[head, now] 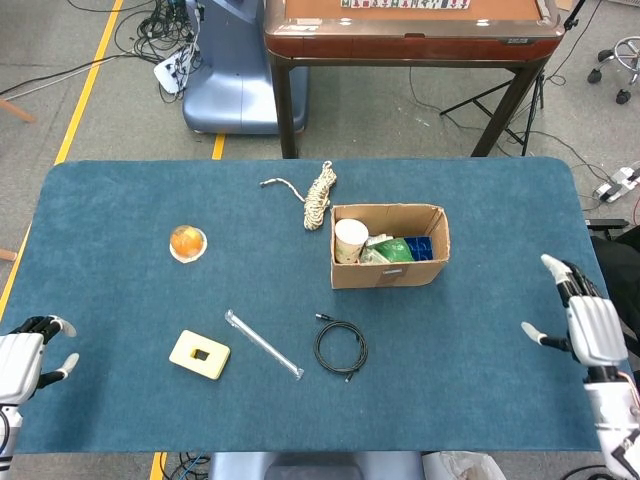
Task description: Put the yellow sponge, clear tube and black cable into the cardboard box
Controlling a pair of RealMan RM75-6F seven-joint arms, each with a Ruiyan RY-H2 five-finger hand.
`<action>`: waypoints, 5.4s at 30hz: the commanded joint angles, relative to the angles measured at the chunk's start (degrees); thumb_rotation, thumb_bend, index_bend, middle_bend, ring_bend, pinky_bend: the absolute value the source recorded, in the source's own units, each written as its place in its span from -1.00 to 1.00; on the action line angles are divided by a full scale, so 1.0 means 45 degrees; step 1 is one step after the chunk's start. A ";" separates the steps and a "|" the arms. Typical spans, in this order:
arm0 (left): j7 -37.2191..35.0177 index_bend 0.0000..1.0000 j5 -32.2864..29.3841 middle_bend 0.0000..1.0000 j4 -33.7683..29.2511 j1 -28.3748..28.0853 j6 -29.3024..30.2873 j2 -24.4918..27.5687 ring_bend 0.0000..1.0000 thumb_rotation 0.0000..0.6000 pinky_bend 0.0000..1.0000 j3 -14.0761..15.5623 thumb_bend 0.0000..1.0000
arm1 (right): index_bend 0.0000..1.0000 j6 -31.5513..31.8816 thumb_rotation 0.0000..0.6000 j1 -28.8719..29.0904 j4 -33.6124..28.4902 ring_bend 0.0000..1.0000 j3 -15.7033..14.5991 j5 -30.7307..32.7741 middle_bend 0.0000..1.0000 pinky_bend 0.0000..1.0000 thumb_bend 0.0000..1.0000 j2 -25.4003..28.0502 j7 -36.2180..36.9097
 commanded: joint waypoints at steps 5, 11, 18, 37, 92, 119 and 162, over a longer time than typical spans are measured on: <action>0.0026 -0.03 -0.0100 -0.13 0.0039 -0.0011 -0.0121 -0.0032 -0.33 1.00 0.07 0.0023 -0.56 | -0.88 -0.2933 1.00 0.1805 0.0478 -0.92 0.1086 0.1970 -0.85 -0.62 -0.79 -0.0023 0.0592; -0.0044 -0.01 -0.0112 -0.13 0.0036 -0.0024 -0.0164 -0.0018 -0.33 1.00 0.07 0.0029 -0.56 | -0.88 -0.4864 1.00 0.2834 0.0687 -0.92 0.1483 0.2897 -0.87 -0.62 -0.79 -0.0182 0.1274; -0.0101 0.00 -0.0052 -0.13 -0.0078 0.0005 -0.0144 0.0054 -0.33 1.00 0.07 0.0081 -0.56 | -0.88 -0.6791 1.00 0.3860 0.0983 -0.92 0.1448 0.3064 -0.88 -0.62 -0.79 -0.0303 0.1858; -0.0275 0.00 0.0069 -0.13 -0.0315 0.0103 -0.0022 0.0285 -0.33 1.00 0.07 0.0156 -0.56 | -0.88 -0.9302 1.00 0.5693 0.1726 -0.92 0.1322 0.3663 -0.89 -0.62 -0.79 -0.2178 0.2438; -0.0100 -0.01 0.0180 -0.13 -0.0628 0.0208 0.0049 0.0451 -0.33 1.00 0.07 0.0240 -0.56 | -0.74 -0.5342 1.00 0.4624 -0.2614 -0.92 -0.0010 0.1382 -0.70 -0.62 -0.79 -0.0207 0.1140; 0.0632 -0.81 0.2411 -1.00 -0.2755 -0.1296 -0.2593 0.1262 -0.98 1.00 -0.61 0.1558 -0.56 | -0.46 0.4351 1.00 -0.1282 0.0402 -0.83 -0.1871 -0.3380 -0.48 -0.62 -0.74 0.0705 0.0622; 0.7936 -0.70 -0.4133 -1.00 -0.2579 -0.4771 -0.6252 -0.2251 -1.00 1.00 -1.00 0.0836 -0.56 | -0.46 0.4949 1.00 -0.1953 0.0273 -0.83 -0.1598 -0.3654 -0.50 -0.62 -0.74 0.1360 0.1851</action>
